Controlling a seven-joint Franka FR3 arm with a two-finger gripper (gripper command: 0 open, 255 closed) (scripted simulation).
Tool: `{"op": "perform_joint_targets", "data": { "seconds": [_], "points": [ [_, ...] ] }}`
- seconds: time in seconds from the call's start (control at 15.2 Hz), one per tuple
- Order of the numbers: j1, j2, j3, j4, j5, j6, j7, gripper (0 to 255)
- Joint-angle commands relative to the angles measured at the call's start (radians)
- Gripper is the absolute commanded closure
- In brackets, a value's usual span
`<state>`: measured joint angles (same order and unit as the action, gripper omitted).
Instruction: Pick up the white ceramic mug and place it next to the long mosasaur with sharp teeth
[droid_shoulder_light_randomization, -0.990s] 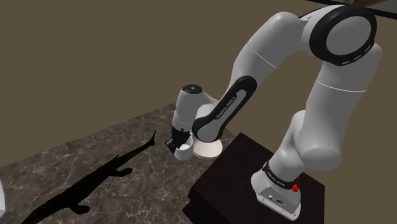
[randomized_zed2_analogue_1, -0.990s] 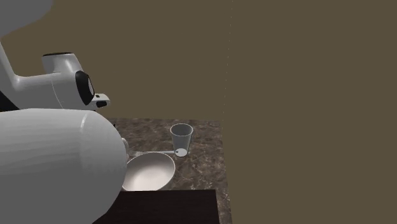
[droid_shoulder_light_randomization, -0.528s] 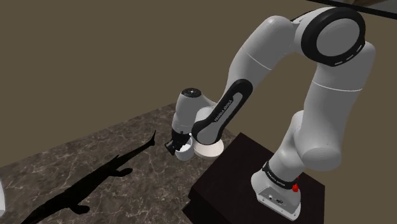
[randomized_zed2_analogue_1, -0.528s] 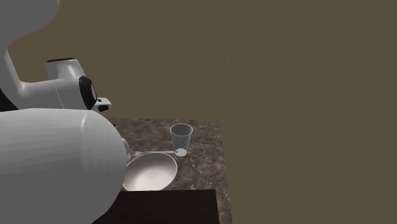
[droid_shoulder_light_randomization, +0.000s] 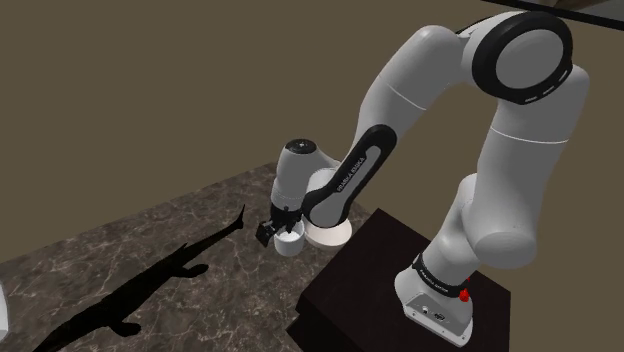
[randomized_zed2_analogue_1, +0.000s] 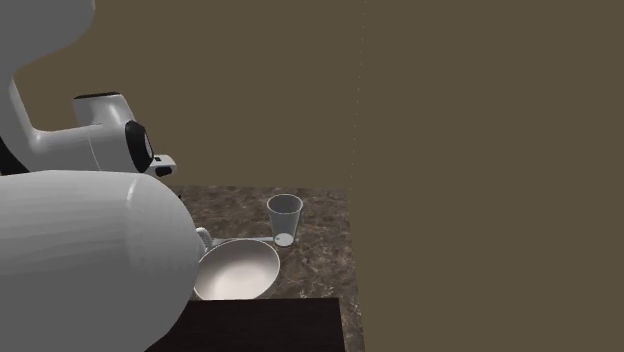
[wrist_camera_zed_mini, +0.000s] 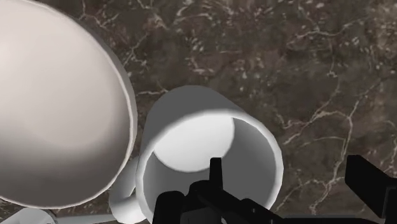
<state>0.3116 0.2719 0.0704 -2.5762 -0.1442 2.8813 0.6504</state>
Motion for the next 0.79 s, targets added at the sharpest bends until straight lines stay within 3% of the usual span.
{"op": "perform_joint_targets", "data": {
  "seconds": [0.0, 0.2, 0.73],
  "points": [
    [-0.009, -0.043, 0.013, -0.011, 0.015, -0.032, -0.012, 0],
    [-0.025, -0.157, 0.039, -0.026, 0.062, -0.130, -0.046, 0],
    [-0.023, -0.157, 0.038, -0.026, 0.062, -0.130, -0.047, 0]
  ]
}}
